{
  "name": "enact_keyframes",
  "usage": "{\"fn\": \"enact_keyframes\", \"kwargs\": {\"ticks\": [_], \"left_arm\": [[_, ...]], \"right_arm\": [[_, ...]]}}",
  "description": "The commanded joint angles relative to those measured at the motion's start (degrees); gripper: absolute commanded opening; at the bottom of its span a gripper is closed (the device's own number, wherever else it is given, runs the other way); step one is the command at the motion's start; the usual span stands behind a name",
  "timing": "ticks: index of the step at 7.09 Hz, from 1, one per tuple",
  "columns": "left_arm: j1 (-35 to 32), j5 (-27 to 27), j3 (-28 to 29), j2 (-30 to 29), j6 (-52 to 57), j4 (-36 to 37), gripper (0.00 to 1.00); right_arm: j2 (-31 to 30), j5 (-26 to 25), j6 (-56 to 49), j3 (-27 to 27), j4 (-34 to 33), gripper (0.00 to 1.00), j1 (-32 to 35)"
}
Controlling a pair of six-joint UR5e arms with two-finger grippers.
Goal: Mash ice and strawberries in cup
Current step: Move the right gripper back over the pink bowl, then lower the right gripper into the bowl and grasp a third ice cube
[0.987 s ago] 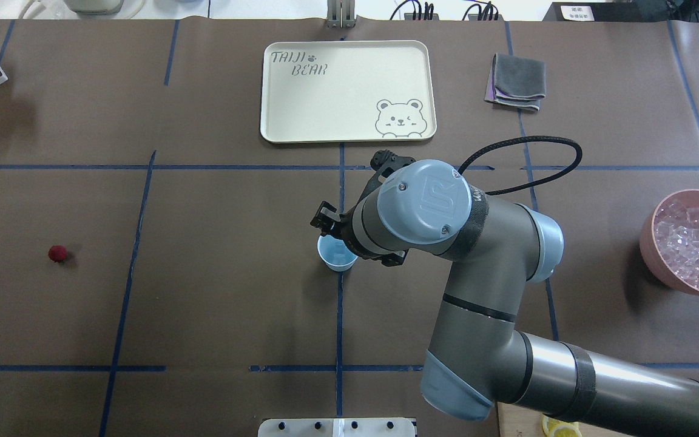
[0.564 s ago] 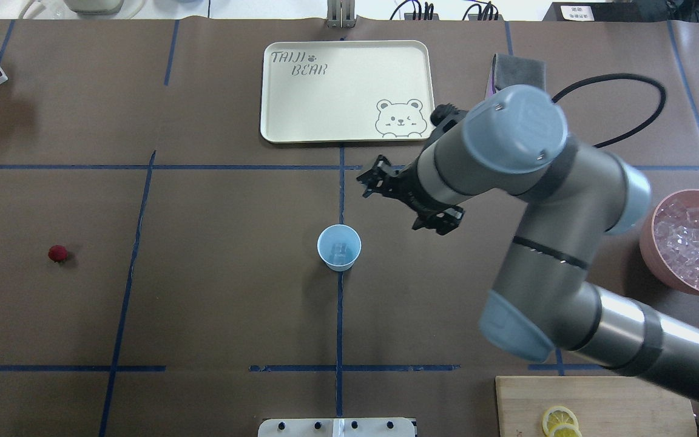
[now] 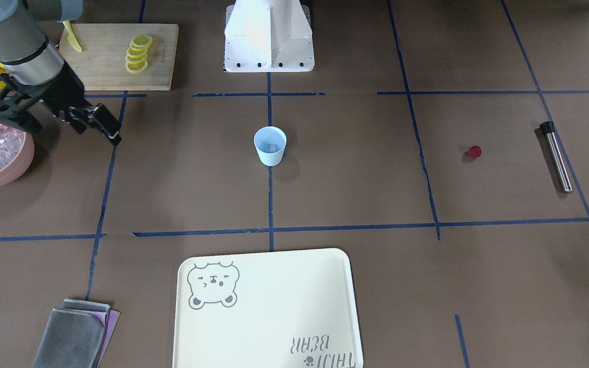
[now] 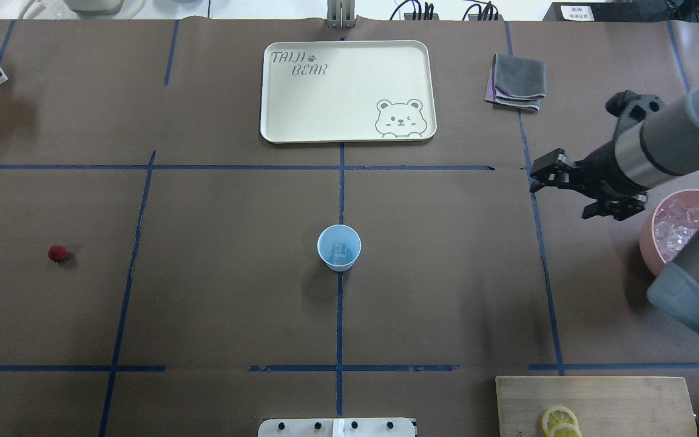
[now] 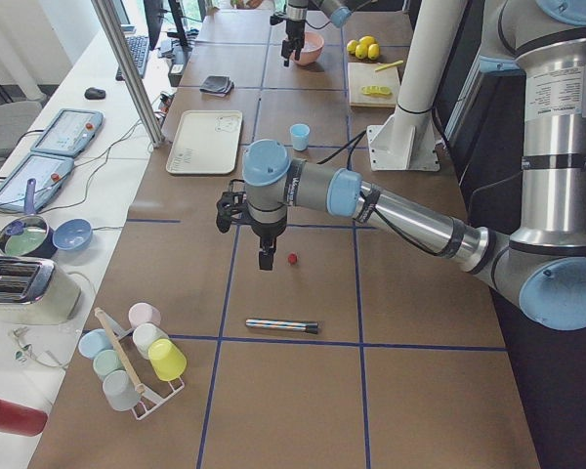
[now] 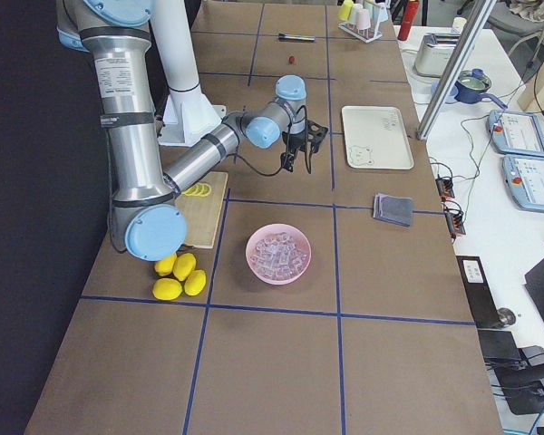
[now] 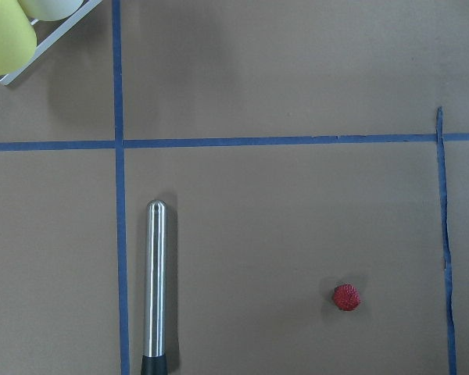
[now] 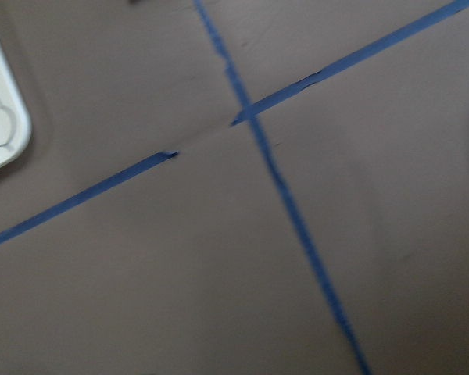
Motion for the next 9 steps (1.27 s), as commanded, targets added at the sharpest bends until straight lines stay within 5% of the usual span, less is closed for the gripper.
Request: {"fn": "enact_keyframes", "kwargs": {"ticks": [1, 3, 6, 9], "left_arm": [[0.03, -0.09, 0.03, 0.01, 0.0, -0.07, 1.0], [0.03, -0.09, 0.03, 0.01, 0.0, -0.07, 1.0], [0.03, -0.09, 0.03, 0.01, 0.0, -0.07, 1.0], [0.03, -0.09, -0.15, 0.01, -0.09, -0.07, 1.0]], "right_arm": [[-9.39, 2.8, -12.46, -0.48, 0.21, 0.96, 7.6], [-13.97, 2.8, -16.86, -2.84, 0.74, 0.95, 9.65], [-14.87, 2.72, -15.76, -12.85, 13.79, 0.95, 10.44], [-17.24, 2.98, -15.66, -12.61, 14.72, 0.94, 10.44]]}}
